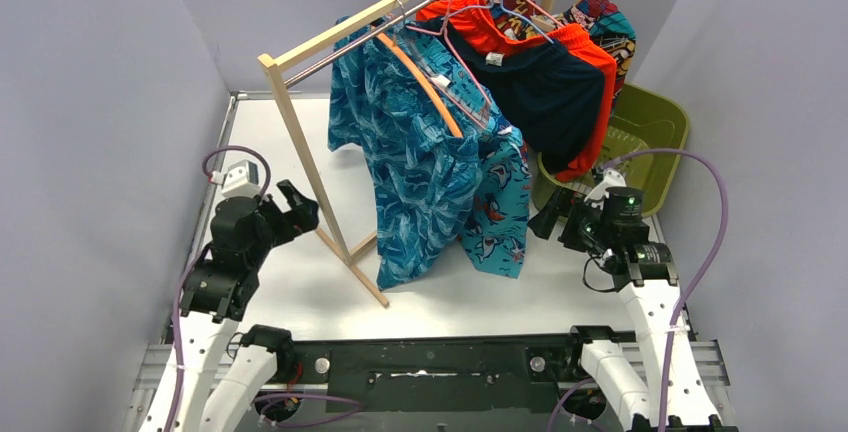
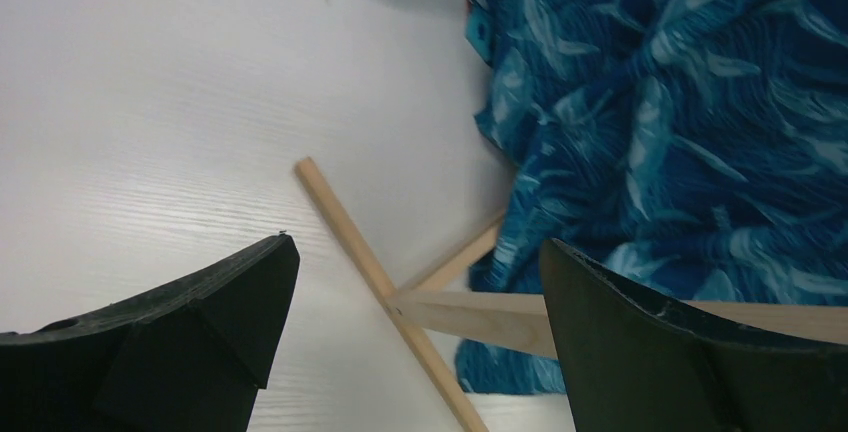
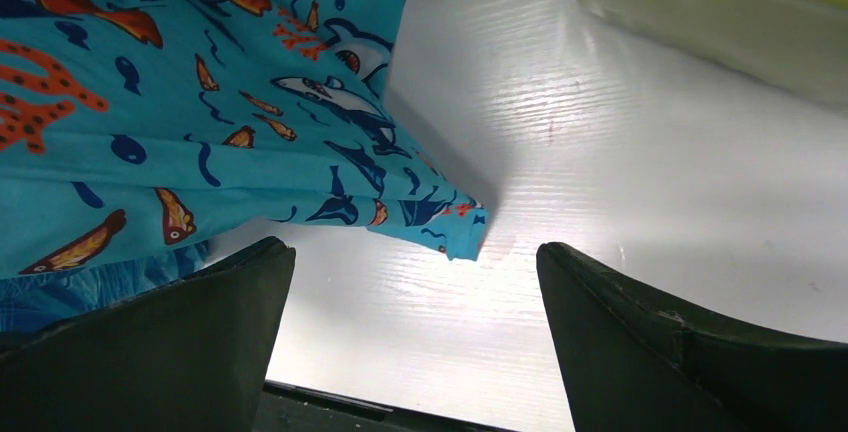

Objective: Remove the shorts from the hanger
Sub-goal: Adjust the clothes rod at the center of the board.

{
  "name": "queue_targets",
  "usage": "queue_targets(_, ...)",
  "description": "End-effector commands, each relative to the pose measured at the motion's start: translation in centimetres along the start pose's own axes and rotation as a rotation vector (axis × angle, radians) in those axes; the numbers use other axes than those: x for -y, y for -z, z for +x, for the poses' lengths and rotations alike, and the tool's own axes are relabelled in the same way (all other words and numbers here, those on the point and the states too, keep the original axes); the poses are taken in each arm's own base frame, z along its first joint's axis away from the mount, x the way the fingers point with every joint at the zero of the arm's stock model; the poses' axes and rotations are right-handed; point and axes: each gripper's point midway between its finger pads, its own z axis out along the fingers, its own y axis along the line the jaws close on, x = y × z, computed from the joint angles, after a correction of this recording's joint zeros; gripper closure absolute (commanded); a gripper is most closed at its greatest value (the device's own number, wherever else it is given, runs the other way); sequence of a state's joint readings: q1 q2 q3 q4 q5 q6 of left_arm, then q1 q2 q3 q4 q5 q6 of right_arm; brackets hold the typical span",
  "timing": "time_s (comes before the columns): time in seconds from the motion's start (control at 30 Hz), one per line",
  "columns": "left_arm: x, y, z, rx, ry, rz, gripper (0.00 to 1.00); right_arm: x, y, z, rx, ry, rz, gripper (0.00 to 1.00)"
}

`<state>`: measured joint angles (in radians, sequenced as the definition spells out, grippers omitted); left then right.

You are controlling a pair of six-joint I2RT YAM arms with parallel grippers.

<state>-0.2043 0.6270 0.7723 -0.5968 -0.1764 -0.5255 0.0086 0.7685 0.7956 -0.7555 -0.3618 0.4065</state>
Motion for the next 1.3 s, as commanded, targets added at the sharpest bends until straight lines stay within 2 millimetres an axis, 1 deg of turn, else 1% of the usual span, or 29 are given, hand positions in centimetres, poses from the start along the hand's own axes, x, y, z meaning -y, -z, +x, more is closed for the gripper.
queue_targets(0.0, 6.0, 1.0, 2.3, -0.172, 0.117, 0.309, 0.07, -2.2, 0.1, -1.5, 0.078, -0.021, -0.103, 0.02)
queue_targets(0.1, 8.2, 1.9, 4.7, -0.309, 0.163, 0.44, 0.07, -2.3, -0.1, -1.7, 0.091, -0.04, -0.102, 0.02)
queue_targets(0.17, 9.3, 2.4, 5.9, -0.375, 0.203, 0.513, 0.07, -2.5, -0.1, -2.1, 0.099, -0.051, -0.104, 0.02)
queue_targets(0.2, 9.6, 2.7, 6.6, -0.407, 0.221, 0.536, 0.07, -2.5, 0.0, -2.2, 0.103, -0.057, -0.104, 0.02)
queue_targets(0.27, 9.2, 2.7, 7.4, -0.431, 0.238, 0.51, 0.07, -2.6, 0.1, -2.6, 0.115, -0.064, -0.1, 0.02)
queue_targets(0.3, 8.7, 2.6, 7.6, -0.429, 0.245, 0.475, 0.07, -2.6, 0.1, -2.8, 0.119, -0.067, -0.098, 0.02)
queue_targets(0.37, 8.0, 2.5, 6.6, -0.375, 0.246, 0.42, 0.07, -2.9, 0.2, -2.7, 0.122, -0.061, -0.119, 0.02)
queue_targets(0.43, 7.4, 2.6, 5.7, -0.324, 0.24, 0.378, 0.07, -4.3, 0.1, -2.0, 0.093, -0.031, -0.214, 0.02)
queue_targets(0.47, 7.2, 2.7, 5.3, -0.306, 0.236, 0.368, 0.07, -5.1, 0.1, -1.5, 0.066, -0.023, -0.264, 0.02)
queue_targets(0.53, 7.1, 2.9, 4.5, -0.276, 0.218, 0.357, 0.07, -7.0, 0.0, 0.3, 0.005, -0.007, -0.375, 0.02)
queue_targets(0.6, 6.3, 3.0, 3.6, -0.234, 0.213, 0.304, 0.07, -8.1, 0.0, 2.0, -0.018, 0.031, -0.389, 0.02)
queue_targets(0.7, 4.8, 3.4, 2.0, -0.147, 0.207, 0.226, 0.07, -8.4, 0.4, 3.9, -0.002, 0.099, -0.356, 0.02)
queue_targets(0.8, 3.5, 4.0, 0.6, -0.059, 0.21, 0.174, 0.07, -8.9, 0.4, 6.1, -0.064, 0.105, -0.356, 0.0)
queue_targets(0.87, 3.2, 4.3, 0.0, -0.022, 0.215, 0.163, 0.07, -9.4, 0.2, 8.0, -0.13, 0.101, -0.376, 0.03)
queue_targets(0.97, 2.9, 4.6, -0.4, -0.004, 0.205, 0.156, 0.07, -8.9, 0.2, 10.0, -0.168, 0.115, -0.338, 0.05)
queue_targets(1.0, 2.8, 4.6, -0.4, 0.0, 0.2, 0.153, 0.07, -9.1, 0.4, 10.7, -0.186, 0.129, -0.349, 0.05)
queue_targets(1.1, 2.3, 4.6, -0.7, 0.025, 0.195, 0.132, 0.07, -10.4, 0.8, 13.3, -0.263, 0.176, -0.421, 0.07)
queue_targets(1.13, 2.2, 4.6, -0.8, 0.036, 0.195, 0.13, 0.07, -10.9, 0.8, 14.2, -0.281, 0.197, -0.446, 0.09)
queue_targets(1.27, 1.9, 4.9, -1.7, 0.093, 0.211, 0.121, 0.07, -12.4, 0.6, 17.0, -0.268, 0.302, -0.464, 0.11)
